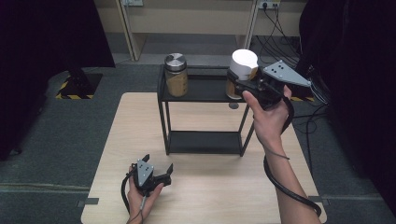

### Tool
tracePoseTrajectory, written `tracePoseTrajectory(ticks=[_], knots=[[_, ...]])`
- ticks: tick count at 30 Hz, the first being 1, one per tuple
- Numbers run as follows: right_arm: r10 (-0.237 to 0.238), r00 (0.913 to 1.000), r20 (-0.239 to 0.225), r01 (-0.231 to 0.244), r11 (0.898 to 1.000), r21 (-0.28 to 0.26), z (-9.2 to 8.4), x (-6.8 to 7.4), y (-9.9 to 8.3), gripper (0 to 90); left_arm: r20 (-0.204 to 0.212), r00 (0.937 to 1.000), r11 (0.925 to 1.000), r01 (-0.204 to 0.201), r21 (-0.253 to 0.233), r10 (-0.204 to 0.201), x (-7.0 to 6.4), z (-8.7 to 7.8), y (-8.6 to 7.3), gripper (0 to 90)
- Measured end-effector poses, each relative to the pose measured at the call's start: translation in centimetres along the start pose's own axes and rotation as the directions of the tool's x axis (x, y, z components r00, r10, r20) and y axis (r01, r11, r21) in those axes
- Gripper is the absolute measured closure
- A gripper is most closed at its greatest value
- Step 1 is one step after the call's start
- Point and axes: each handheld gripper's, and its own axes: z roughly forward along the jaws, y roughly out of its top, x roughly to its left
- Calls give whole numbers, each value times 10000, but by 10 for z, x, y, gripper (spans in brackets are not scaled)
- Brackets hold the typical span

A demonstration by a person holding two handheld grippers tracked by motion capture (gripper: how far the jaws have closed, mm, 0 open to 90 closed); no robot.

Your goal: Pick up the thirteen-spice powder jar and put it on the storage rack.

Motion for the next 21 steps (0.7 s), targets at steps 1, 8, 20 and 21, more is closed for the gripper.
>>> tracePoseTrajectory(ticks=[1, 8, 20, 21], knots=[[19, 10000, 0, -19, 10000, 8, 1, 0, 0, 306, 1, 10000, 10000, -7, 8, 7, 0, 0, 0, 20], [275, 9994, -191, -274, 9996, 98, 7, -6, 1, 304, 12, 10000, 10000, -20, 19, 20, 0, 0, 0, 20], [312, 9992, -254, -312, 9995, -2, 6, -8, -2, 264, 27, 10000, 10000, -17, -21, 17, 0, 0, 0, 20], [319, 9992, -257, -321, 9995, -45, 5, -8, -2, 231, 41, 10000, 10000, -16, -40, 17, 0, 0, -1, 20]])
